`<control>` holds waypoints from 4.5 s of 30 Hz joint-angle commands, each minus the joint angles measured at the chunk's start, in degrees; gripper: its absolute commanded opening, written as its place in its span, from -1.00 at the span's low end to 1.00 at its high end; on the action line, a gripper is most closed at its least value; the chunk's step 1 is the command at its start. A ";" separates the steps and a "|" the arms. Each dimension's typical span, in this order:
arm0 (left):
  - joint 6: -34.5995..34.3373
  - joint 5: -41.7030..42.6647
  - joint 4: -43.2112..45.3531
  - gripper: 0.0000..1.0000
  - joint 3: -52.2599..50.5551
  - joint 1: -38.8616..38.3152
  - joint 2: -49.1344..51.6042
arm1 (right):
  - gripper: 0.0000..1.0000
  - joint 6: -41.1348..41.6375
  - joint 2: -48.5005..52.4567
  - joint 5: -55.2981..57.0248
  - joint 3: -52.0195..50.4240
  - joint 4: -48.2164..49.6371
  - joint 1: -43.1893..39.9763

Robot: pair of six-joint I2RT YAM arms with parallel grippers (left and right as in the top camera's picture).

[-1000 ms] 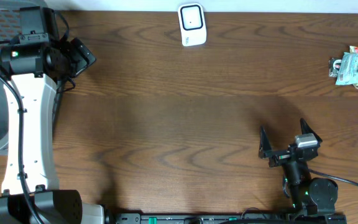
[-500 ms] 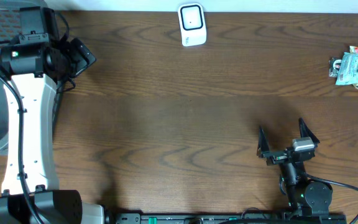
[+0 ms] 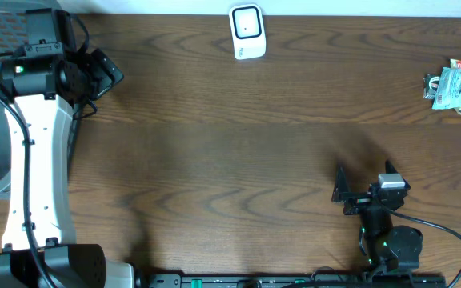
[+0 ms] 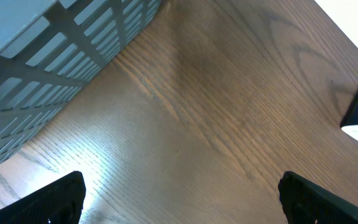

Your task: Scan the item barcode

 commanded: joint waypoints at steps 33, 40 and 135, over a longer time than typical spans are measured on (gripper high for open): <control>-0.26 -0.35 -0.15 0.96 0.09 0.20 -0.37 | 0.99 -0.46 -0.39 0.76 -0.09 -0.26 0.81; 3.15 -0.92 -2.32 0.96 0.09 0.20 -0.37 | 0.99 -0.46 -0.39 0.76 -0.09 -0.26 0.81; 30.42 6.38 58.82 0.95 -97.63 -7.58 -92.06 | 0.99 -0.46 -0.37 0.76 -0.09 -0.24 0.81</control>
